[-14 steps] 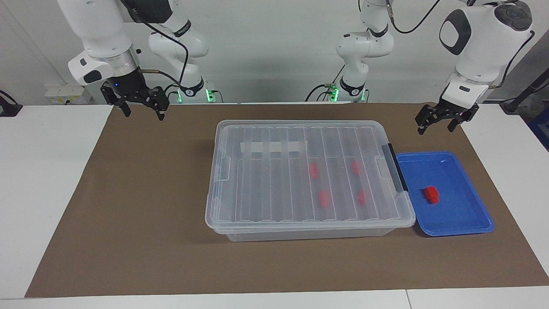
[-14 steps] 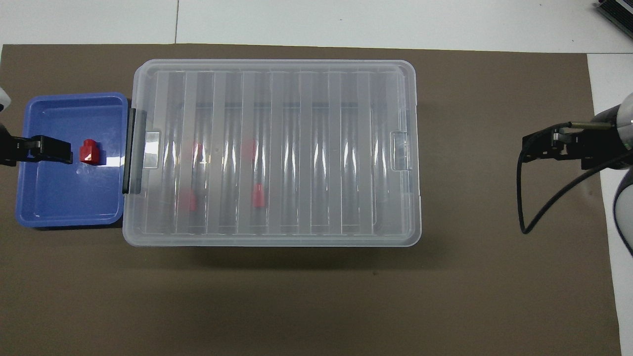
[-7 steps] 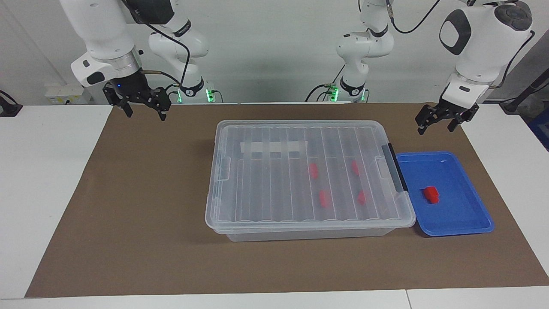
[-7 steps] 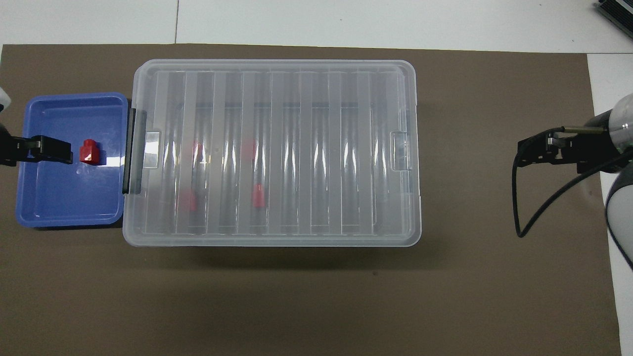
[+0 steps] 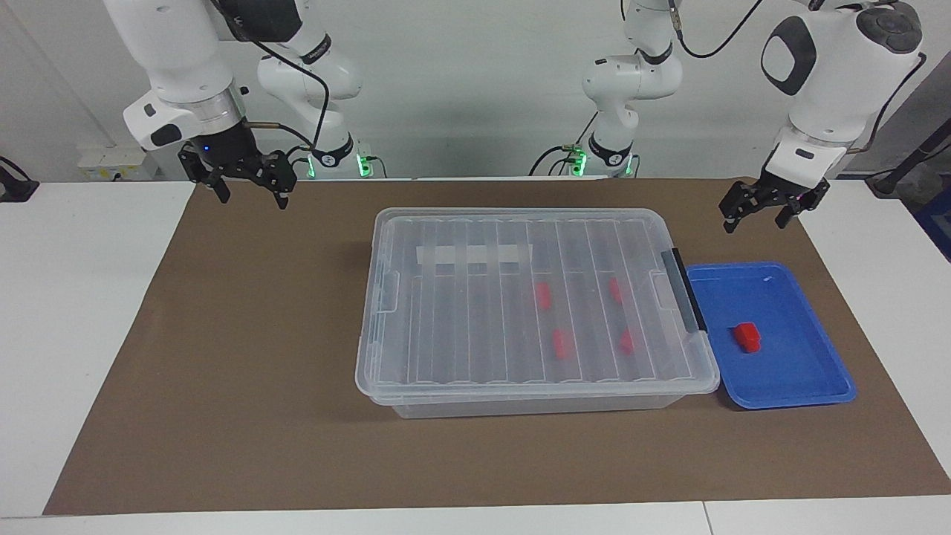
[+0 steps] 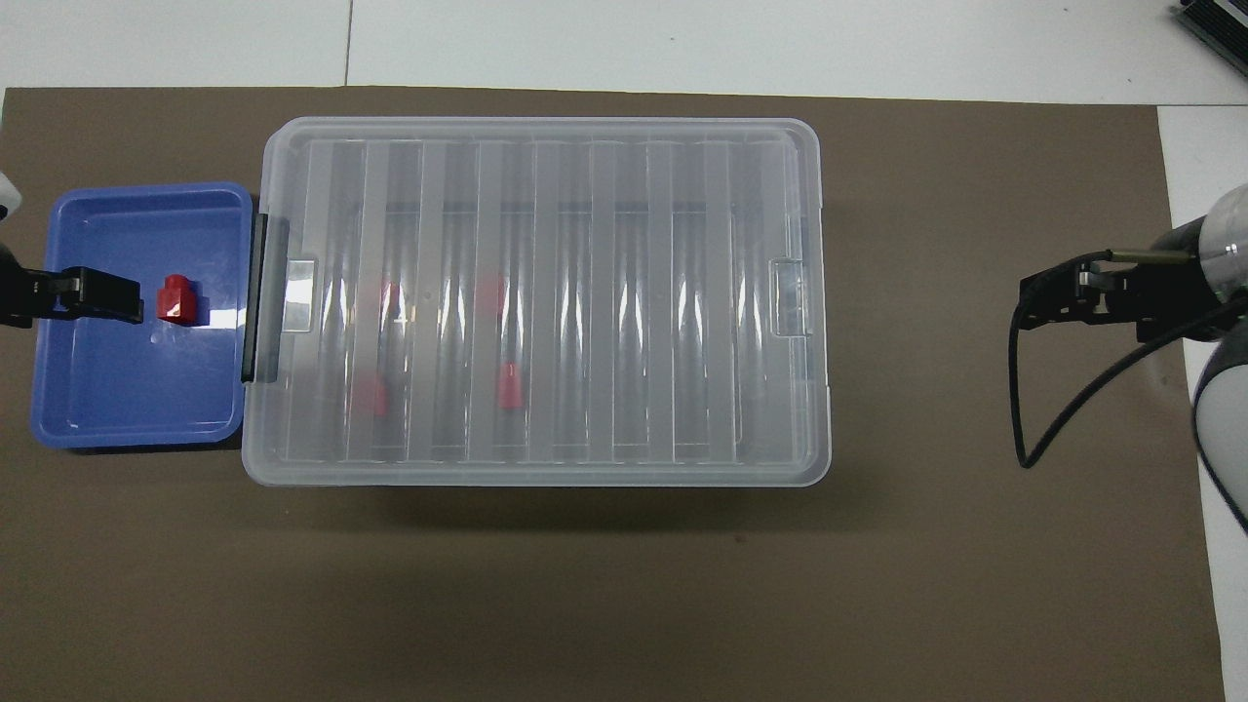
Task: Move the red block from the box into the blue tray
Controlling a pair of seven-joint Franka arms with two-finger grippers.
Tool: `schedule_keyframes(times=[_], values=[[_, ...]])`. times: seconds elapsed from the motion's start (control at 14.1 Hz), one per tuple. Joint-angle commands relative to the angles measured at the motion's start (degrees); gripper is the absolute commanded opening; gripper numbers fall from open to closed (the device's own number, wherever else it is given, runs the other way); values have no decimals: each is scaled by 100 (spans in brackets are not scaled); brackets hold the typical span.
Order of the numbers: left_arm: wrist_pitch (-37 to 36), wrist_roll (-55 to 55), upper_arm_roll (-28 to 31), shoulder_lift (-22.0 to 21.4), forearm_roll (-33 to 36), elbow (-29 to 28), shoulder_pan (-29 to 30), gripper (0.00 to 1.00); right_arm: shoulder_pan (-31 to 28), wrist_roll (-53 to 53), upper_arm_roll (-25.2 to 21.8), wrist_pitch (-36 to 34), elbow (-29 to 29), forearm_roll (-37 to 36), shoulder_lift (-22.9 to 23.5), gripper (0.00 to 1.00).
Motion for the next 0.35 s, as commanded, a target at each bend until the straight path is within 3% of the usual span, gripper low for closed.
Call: schedule_keyframes(times=[0.0, 0.28], values=[[-60, -46, -12, -119, -5, -93, 31, 100, -43, 95, 15, 86, -211, 116, -161, 100], [-60, -46, -21, -119, -5, -93, 31, 100, -61, 95, 15, 86, -211, 116, -161, 100]])
